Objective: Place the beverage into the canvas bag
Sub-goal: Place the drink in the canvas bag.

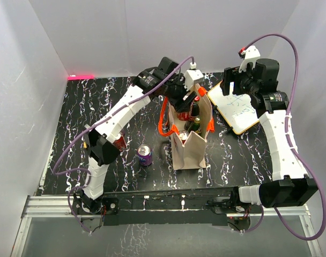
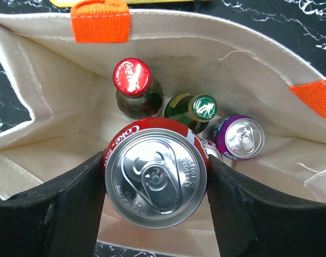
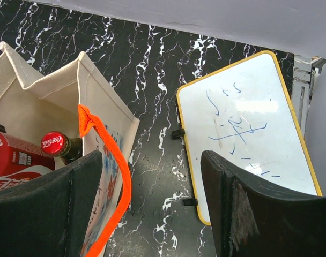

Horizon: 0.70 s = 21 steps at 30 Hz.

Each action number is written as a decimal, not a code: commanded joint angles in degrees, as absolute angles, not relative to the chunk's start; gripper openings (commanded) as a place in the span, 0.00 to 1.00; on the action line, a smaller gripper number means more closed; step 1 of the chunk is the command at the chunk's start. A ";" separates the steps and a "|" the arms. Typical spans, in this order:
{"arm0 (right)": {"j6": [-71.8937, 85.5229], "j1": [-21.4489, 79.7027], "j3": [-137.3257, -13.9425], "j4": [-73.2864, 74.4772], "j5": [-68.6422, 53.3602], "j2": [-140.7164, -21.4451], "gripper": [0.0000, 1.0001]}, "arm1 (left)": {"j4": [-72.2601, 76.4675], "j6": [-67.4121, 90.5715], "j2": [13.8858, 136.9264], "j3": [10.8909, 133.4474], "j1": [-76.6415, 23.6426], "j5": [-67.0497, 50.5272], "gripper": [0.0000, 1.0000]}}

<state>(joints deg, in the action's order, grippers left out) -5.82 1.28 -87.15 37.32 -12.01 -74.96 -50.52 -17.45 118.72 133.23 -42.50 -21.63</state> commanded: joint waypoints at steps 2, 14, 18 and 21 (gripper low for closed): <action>-4.97 0.79 -86.16 33.49 -12.81 -73.82 0.76 | -52.70 -18.54 120.08 138.19 -42.89 -21.64 0.00; -5.73 0.70 -85.00 33.23 -13.66 -74.15 0.77 | -46.57 -22.13 117.62 126.78 -42.99 -25.20 0.00; -6.50 0.63 -85.07 33.22 -13.63 -74.53 0.77 | -42.44 -24.04 115.38 120.58 -42.92 -26.02 0.00; -6.75 0.55 -85.08 33.14 -13.71 -74.83 0.77 | -43.37 -24.79 116.74 121.59 -42.91 -26.31 0.00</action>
<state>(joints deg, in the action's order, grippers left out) -5.96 0.99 -84.53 36.99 -13.43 -75.07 -46.04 -23.09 121.49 119.87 -42.59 -22.59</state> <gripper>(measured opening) 0.767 0.649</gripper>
